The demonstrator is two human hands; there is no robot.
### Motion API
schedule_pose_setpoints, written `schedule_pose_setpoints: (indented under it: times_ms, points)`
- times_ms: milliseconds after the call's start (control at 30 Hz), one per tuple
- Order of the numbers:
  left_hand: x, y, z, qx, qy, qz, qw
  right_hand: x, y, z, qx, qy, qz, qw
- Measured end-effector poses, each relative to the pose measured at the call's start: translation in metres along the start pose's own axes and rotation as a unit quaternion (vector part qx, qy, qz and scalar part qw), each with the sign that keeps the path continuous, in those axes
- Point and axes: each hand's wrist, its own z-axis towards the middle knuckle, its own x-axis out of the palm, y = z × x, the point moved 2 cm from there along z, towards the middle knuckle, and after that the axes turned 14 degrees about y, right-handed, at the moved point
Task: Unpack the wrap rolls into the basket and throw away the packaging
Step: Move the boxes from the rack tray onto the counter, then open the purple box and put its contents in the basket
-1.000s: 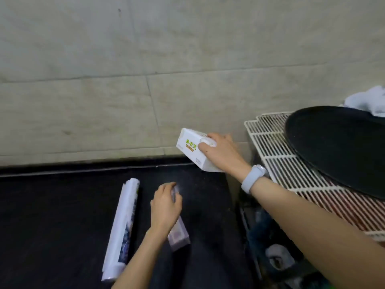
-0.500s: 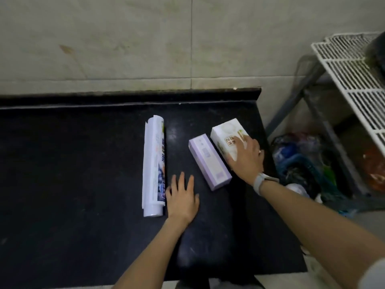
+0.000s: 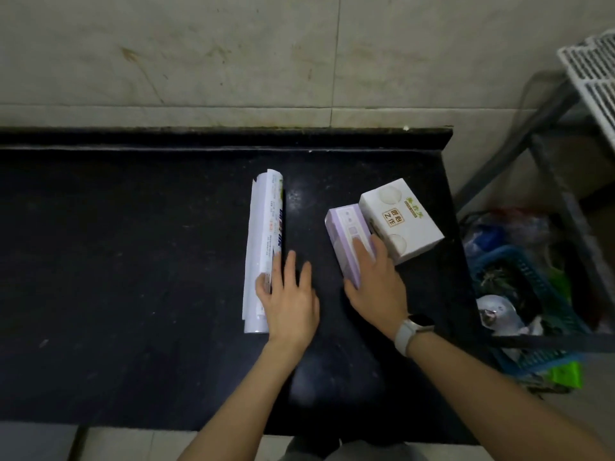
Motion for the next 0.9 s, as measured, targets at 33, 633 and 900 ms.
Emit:
schedule_pose_setpoints:
  times_ms: [33,633,900]
  points:
    - [-0.004,0.009,0.005,-0.031,0.004,-0.015,0.999,0.000,-0.001,0.001,0.001,-0.004,-0.006,1.000]
    - [0.005,0.064,-0.034,-0.249,0.040,-0.364,0.897,0.017,0.022,-0.010,-0.077,0.048,0.261,0.961]
    - [-0.004,0.151,-0.147,-0.344,-0.111,-0.487,0.795,0.060,0.131,-0.053,-0.201,0.186,0.283,0.919]
